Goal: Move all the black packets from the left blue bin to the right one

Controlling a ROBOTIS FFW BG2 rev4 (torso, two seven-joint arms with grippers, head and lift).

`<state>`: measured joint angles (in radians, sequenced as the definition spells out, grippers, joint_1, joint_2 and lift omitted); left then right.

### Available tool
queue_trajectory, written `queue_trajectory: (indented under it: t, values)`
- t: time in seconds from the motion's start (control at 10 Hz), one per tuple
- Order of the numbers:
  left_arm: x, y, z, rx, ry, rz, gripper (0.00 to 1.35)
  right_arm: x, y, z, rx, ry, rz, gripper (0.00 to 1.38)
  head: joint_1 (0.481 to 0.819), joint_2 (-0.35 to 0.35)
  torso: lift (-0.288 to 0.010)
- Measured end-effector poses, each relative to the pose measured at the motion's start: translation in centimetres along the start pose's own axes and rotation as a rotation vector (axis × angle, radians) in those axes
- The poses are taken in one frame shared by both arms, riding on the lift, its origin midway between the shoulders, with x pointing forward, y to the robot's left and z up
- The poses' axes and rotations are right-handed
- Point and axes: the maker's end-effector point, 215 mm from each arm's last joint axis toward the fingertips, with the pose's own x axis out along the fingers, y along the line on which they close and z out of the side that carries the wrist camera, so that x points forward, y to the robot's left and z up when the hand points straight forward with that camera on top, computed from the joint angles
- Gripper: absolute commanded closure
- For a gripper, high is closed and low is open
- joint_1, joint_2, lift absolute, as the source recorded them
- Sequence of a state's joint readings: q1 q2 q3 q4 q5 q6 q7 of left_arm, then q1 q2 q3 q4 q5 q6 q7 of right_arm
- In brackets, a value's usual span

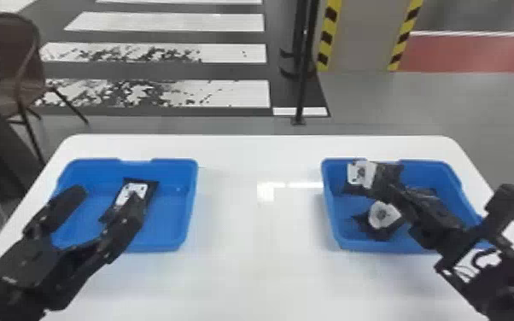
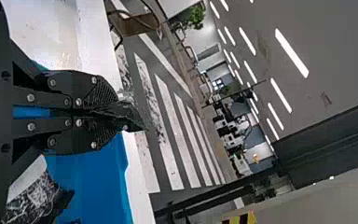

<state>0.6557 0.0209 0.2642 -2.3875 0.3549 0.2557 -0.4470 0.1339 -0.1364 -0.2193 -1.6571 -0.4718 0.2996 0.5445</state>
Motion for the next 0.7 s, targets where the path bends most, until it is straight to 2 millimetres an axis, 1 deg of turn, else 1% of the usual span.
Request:
queue_trajectory:
  t: [0.1, 0.2, 0.3, 0.4, 0.5, 0.6, 0.7]
  values:
    - [-0.3, 0.1, -0.2, -0.004, 0.006, 0.005, 0.12, 0.0, -0.8, -0.3, -0.001, 0.009, -0.017, 0.12, 0.695, -0.031, -0.140]
    - [-0.5, 0.5, -0.3, -0.001, 0.011, 0.016, 0.12, -0.4, -1.1, 0.3, -0.042, -0.009, -0.038, 0.04, 0.695, -0.033, -0.140]
    - [-0.6, 1.2, -0.4, 0.008, 0.021, 0.031, 0.12, -1.5, -0.6, 1.6, -0.112, -0.043, -0.059, 0.13, 0.695, -0.034, -0.140]
    - [-0.7, 2.2, -0.2, 0.025, 0.029, 0.048, 0.12, -3.1, 0.8, 2.5, -0.182, -0.070, -0.069, 0.16, 0.695, -0.022, -0.140]
    - [-0.7, 3.3, -0.2, 0.047, 0.042, 0.068, 0.13, -4.8, 2.4, 3.1, -0.248, -0.087, -0.077, 0.17, 0.695, -0.002, -0.140]
    - [-0.8, 4.6, -0.2, 0.062, 0.055, 0.098, 0.13, -6.5, 3.9, 3.2, -0.293, -0.098, -0.081, 0.17, 0.695, 0.026, -0.140]
    - [-0.7, 6.0, 0.1, 0.083, 0.065, 0.126, 0.13, -8.0, 4.9, 2.8, -0.305, -0.102, -0.086, 0.17, 0.695, 0.040, -0.140]
